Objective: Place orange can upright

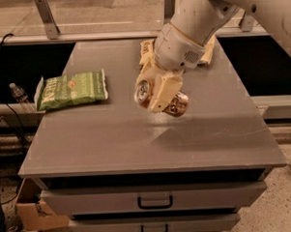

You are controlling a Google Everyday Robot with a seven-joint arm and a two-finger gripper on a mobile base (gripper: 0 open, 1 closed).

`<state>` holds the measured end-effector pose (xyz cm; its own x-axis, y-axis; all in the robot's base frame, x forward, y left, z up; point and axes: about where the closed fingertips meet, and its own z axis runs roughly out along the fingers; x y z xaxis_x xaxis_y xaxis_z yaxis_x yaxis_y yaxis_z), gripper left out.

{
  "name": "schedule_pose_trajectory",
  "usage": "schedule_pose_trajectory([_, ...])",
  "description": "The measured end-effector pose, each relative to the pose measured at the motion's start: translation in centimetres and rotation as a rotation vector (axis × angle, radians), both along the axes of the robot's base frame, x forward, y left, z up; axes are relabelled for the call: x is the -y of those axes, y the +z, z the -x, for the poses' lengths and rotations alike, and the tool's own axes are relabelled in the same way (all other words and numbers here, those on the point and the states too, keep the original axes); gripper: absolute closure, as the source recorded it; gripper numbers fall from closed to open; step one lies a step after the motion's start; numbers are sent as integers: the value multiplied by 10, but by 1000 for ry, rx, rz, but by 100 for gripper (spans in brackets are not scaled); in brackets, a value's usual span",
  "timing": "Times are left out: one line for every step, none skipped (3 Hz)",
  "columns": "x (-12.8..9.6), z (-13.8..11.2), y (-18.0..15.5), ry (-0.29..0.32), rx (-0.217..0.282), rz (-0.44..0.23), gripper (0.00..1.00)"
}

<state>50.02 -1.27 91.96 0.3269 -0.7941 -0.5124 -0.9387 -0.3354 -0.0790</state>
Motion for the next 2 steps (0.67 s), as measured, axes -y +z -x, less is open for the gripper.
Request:
schedule_pose_trajectory([-5, -1, 18, -49, -92, -211, 100])
schedule_pose_trajectory([-5, -1, 31, -138, -165, -396, 100])
